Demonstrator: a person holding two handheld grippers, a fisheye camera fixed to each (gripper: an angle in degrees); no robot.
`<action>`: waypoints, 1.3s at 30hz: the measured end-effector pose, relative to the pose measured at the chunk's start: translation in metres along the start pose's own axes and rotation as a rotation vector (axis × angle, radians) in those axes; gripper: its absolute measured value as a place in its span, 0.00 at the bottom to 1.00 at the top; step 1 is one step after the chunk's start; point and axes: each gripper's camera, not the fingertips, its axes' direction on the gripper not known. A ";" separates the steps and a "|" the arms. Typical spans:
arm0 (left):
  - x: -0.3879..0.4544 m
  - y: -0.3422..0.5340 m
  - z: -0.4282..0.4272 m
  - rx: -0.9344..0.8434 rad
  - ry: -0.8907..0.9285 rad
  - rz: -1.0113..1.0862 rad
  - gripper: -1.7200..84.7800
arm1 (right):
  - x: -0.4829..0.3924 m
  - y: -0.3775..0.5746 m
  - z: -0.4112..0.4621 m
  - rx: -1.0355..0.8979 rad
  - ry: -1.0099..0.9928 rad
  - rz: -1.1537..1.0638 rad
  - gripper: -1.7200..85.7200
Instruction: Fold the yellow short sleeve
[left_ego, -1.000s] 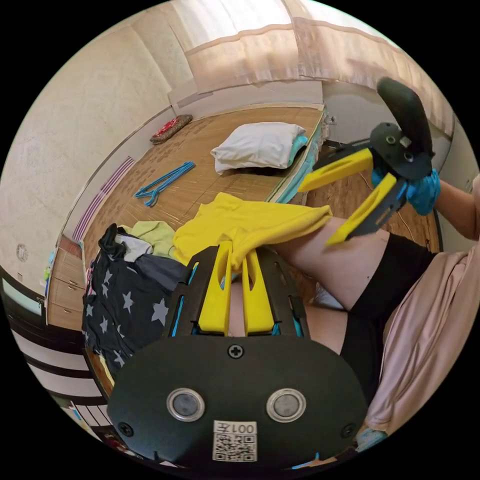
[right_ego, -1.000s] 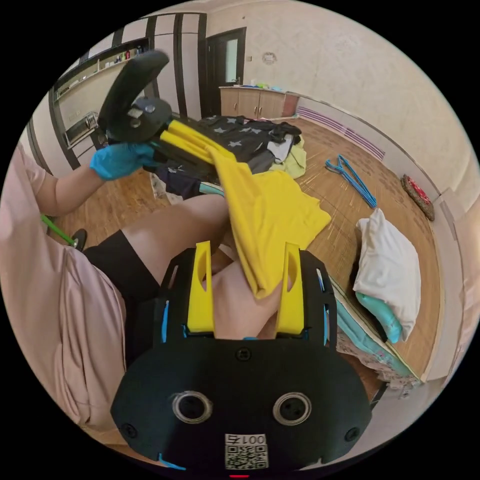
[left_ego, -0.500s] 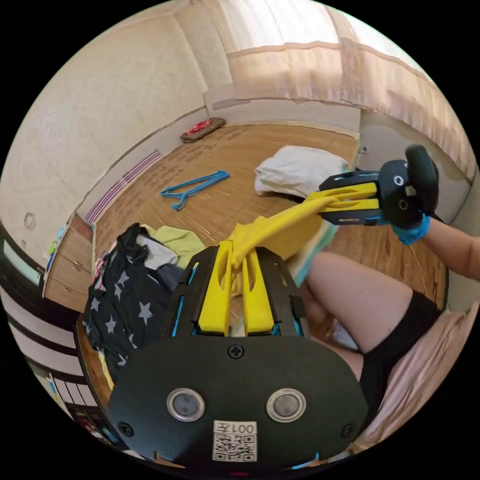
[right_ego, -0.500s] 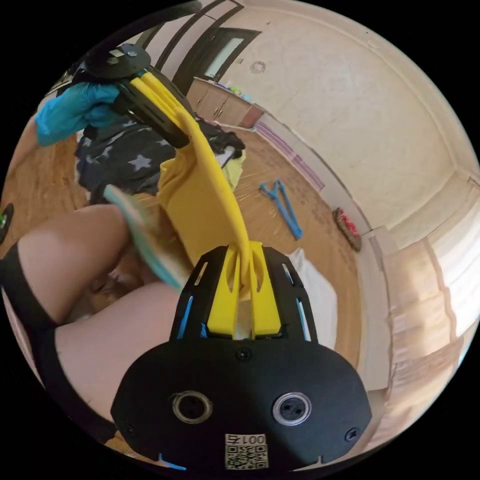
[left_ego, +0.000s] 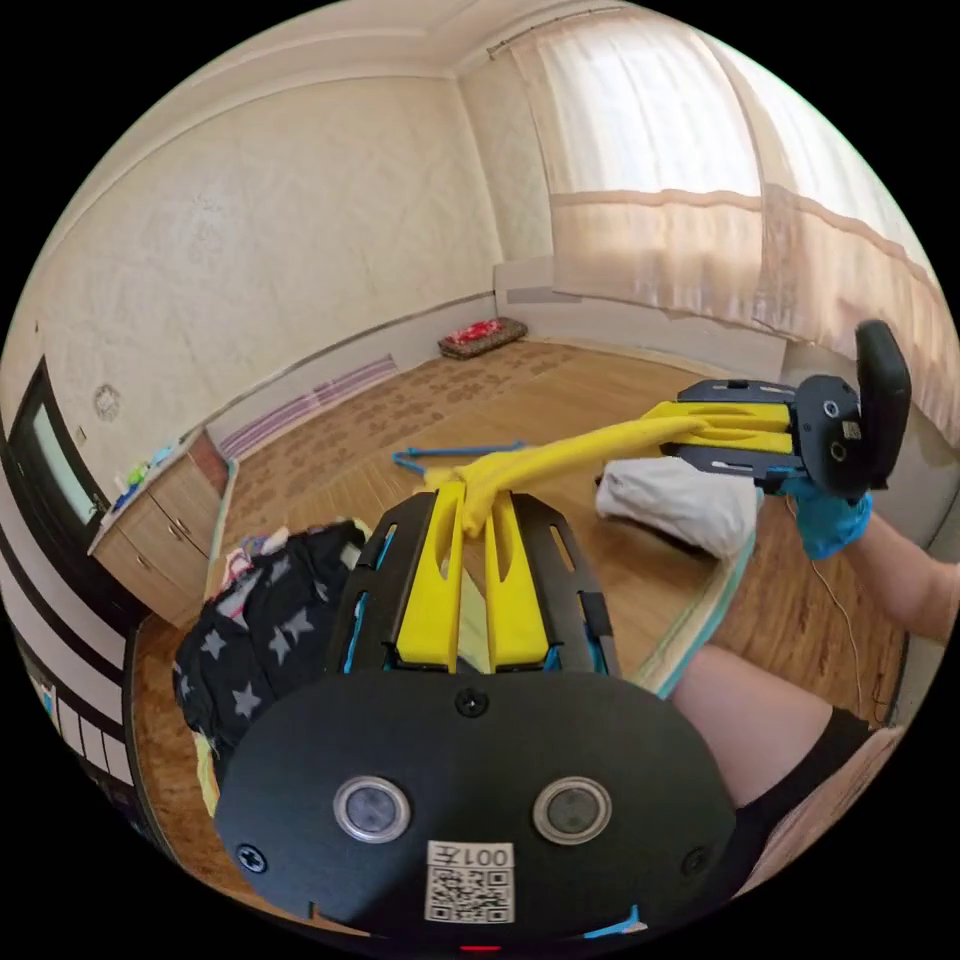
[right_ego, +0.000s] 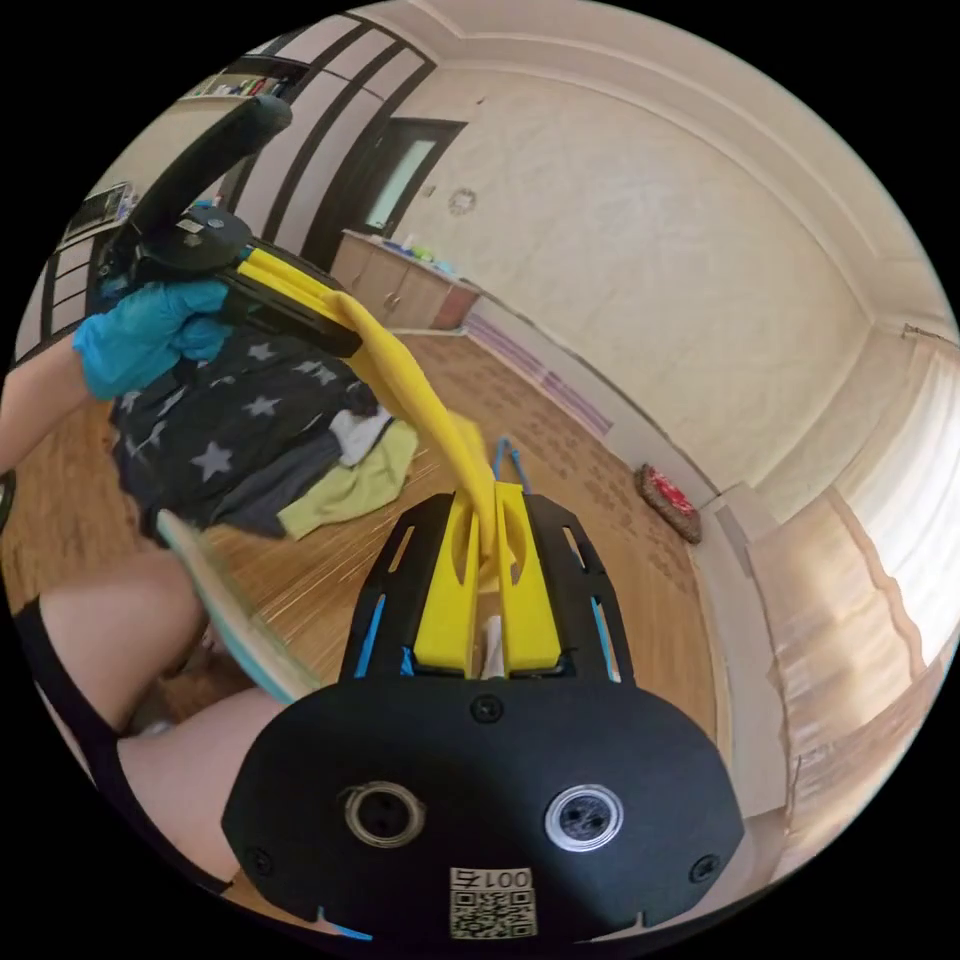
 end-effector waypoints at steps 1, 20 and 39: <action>0.005 0.031 0.010 -0.033 0.025 0.006 0.01 | -0.016 0.016 0.005 -0.020 -0.059 -0.020 0.06; 0.070 0.275 0.019 -0.332 0.370 0.102 0.01 | -0.112 0.130 -0.008 -0.289 -0.651 -0.188 0.06; -0.004 0.269 0.044 -0.269 0.372 0.050 0.04 | 0.024 0.164 0.042 -0.078 -0.604 0.222 0.14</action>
